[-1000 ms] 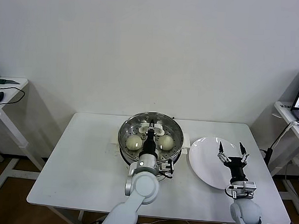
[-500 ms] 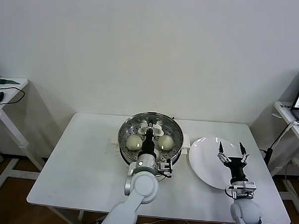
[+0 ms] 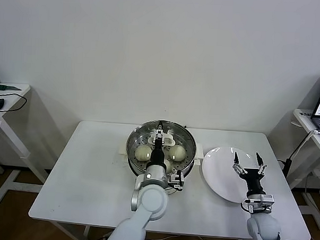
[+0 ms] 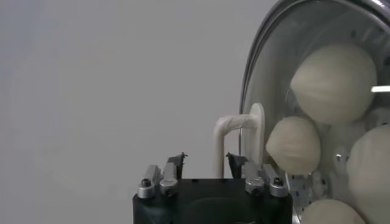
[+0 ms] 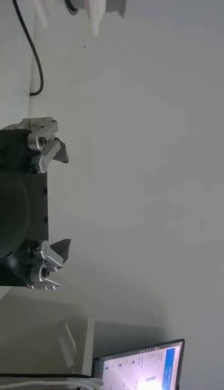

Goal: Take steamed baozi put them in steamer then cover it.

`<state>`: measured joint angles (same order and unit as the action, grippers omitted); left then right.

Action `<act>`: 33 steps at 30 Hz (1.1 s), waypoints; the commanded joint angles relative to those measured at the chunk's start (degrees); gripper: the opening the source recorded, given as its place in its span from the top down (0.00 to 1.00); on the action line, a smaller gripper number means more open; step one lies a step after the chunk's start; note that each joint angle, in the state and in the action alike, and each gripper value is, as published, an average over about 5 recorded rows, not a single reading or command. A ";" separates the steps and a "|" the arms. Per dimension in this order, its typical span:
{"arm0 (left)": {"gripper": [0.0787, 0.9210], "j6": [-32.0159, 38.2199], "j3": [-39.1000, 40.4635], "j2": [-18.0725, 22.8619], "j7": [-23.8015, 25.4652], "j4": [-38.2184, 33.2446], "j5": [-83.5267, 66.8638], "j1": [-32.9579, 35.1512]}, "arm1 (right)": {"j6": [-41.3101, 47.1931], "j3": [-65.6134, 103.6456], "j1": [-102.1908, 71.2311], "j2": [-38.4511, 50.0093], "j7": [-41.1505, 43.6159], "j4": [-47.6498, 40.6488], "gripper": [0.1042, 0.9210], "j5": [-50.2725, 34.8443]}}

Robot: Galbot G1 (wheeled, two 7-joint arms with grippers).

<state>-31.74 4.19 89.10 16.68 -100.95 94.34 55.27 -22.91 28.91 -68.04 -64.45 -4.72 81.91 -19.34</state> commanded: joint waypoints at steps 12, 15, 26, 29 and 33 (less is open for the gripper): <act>0.12 -1.54 -0.92 -11.90 3.28 -19.21 -15.96 7.30 | 3.81 -1.14 1.53 0.89 -1.50 0.81 0.12 1.40; 0.12 -0.75 -3.58 -13.94 3.37 -22.67 -19.18 9.29 | 6.33 -1.96 1.34 1.31 -3.65 2.32 0.12 1.57; 0.12 15.53 -37.82 -13.80 -16.28 -22.22 -71.79 19.24 | 9.96 -1.41 -2.28 1.25 -3.49 8.20 0.12 -5.96; 0.12 26.43 -43.94 -13.31 -17.17 -14.42 -86.13 19.64 | 10.32 -1.04 -3.62 0.52 -3.89 9.39 0.12 -6.51; 0.12 33.99 -48.26 -12.92 -13.25 -8.16 -97.22 20.19 | 10.29 -0.50 -5.72 -0.54 -4.09 10.51 0.12 -6.67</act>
<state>-20.44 -21.18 76.32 8.82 -120.19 45.43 70.60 -14.61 28.05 -70.08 -63.76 -7.95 88.73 -23.25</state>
